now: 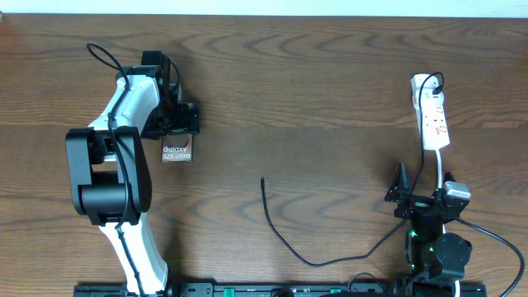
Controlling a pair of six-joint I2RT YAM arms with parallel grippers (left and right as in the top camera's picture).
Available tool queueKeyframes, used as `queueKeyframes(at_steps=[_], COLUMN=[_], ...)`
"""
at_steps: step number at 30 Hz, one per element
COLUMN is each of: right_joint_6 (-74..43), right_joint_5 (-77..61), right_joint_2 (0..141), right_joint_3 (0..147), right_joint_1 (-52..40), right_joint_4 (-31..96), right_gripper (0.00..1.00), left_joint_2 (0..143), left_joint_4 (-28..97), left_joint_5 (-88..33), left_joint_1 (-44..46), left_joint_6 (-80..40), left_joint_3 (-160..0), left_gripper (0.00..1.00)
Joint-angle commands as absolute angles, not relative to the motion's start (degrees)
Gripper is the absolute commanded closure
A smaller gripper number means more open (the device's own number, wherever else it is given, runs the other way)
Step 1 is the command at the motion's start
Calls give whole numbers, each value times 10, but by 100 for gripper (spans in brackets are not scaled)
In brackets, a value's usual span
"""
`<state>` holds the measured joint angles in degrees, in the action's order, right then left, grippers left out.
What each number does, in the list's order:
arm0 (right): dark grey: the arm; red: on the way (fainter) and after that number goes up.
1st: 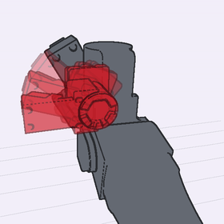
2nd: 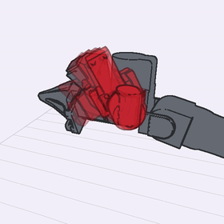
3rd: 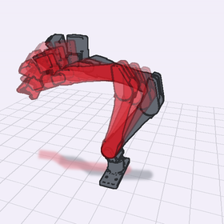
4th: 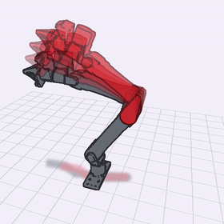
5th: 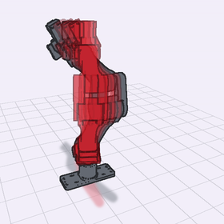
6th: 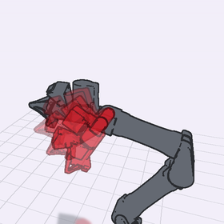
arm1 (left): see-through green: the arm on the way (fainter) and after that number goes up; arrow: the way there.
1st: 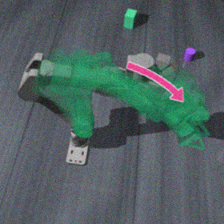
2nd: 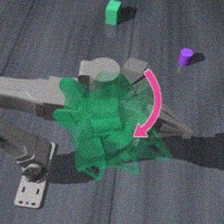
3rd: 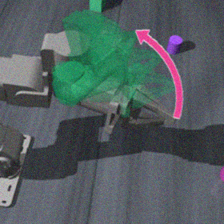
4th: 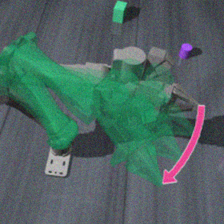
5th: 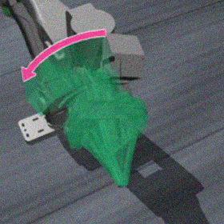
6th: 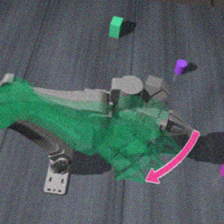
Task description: Plug charger to phone and switch on socket
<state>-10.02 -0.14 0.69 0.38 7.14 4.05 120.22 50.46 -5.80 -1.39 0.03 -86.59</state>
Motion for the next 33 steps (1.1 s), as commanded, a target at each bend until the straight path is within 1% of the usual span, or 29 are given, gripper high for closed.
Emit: queueKeyframes(at_steps=[1,11,33], right_joint_6=[-94,-94,-94], right_joint_5=[5,5,5], right_joint_2=[3,3,3], right_joint_3=[3,3,3], right_joint_1=[67,67,67], right_joint_4=[43,43,43], right_gripper=[1,1,1], left_joint_2=[1202,1202,1202], left_joint_4=[502,498,474], left_joint_5=[-51,-51,-47], left_joint_1=[-15,-5,7], left_joint_6=[4,49,38], left_joint_3=[-863,-863,-863], left_gripper=[2,2,2])
